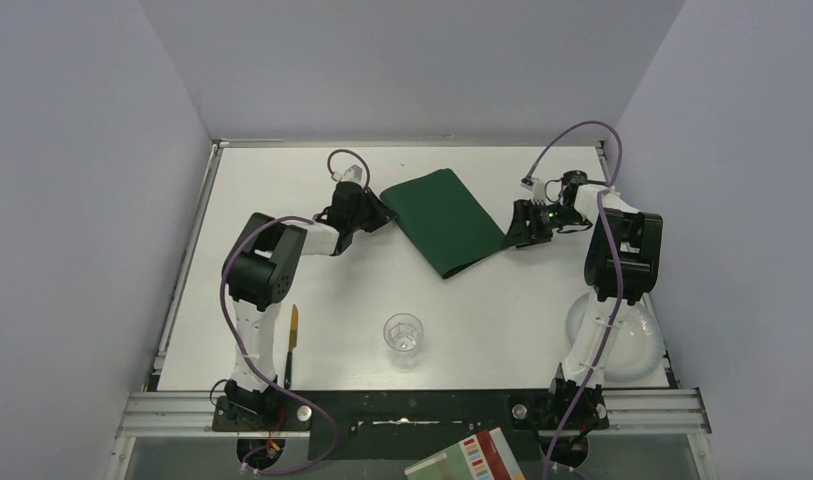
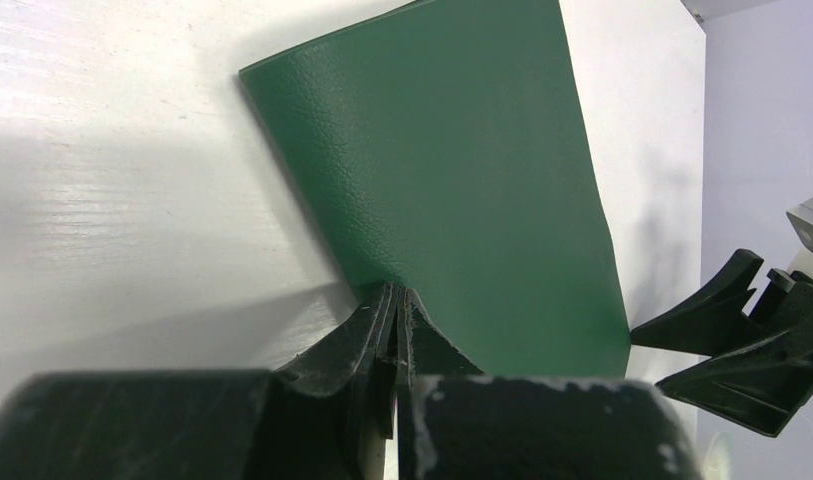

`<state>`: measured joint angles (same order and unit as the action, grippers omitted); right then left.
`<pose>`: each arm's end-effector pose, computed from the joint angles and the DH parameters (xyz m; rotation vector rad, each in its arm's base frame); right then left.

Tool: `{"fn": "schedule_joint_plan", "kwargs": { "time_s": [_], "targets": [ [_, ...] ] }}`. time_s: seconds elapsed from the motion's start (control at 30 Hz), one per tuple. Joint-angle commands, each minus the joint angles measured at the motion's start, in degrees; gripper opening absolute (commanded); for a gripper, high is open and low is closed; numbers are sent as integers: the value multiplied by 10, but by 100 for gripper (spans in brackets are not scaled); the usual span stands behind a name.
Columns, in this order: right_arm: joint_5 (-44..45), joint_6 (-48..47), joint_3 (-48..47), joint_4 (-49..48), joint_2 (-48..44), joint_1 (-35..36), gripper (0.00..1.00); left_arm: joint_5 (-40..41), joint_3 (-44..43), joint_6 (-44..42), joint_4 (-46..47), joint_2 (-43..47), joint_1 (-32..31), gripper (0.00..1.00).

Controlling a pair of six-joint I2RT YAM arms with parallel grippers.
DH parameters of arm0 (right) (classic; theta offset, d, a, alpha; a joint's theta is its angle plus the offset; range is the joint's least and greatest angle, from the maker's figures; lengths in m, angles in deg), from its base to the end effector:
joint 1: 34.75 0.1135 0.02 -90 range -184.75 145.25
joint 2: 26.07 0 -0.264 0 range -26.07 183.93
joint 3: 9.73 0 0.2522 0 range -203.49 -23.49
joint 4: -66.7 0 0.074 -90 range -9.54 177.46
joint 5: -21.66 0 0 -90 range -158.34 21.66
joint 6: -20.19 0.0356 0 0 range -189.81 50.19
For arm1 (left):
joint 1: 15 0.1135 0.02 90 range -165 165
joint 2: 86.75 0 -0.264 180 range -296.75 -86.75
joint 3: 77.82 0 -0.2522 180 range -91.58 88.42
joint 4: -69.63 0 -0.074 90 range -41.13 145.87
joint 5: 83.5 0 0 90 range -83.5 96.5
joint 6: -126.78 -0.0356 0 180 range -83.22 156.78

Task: Set the dinner table for one person
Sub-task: Adjust the napkin at the center of the board.

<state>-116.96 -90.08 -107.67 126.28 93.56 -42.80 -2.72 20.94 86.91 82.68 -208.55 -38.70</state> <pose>0.3995 -0.0295 0.1534 -0.3638 2.5610 1.0840 0.4075 -0.1851 0.1235 -0.3953 2.1508 -0.9368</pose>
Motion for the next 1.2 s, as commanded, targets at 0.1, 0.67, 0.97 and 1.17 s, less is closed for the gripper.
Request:
{"fn": "schedule_joint_plan", "kwargs": {
  "time_s": [0.1, 0.67, 0.97, 1.17],
  "targets": [
    [31, 6, 9, -45, 6, 0, 62, -1, 4, -15, 14, -14, -4, 0],
    [10, 24, -25, -37, 63, 17, 63, -8, 3, -9, 11, -20, -4, 0],
    [21, -8, 0, 11, 54, 23, 63, -4, 14, -14, 12, -9, -4, 0],
    [46, -25, 56, 26, 17, 20, 64, -1, 17, -18, 11, -3, -4, 0]
  ]
}}
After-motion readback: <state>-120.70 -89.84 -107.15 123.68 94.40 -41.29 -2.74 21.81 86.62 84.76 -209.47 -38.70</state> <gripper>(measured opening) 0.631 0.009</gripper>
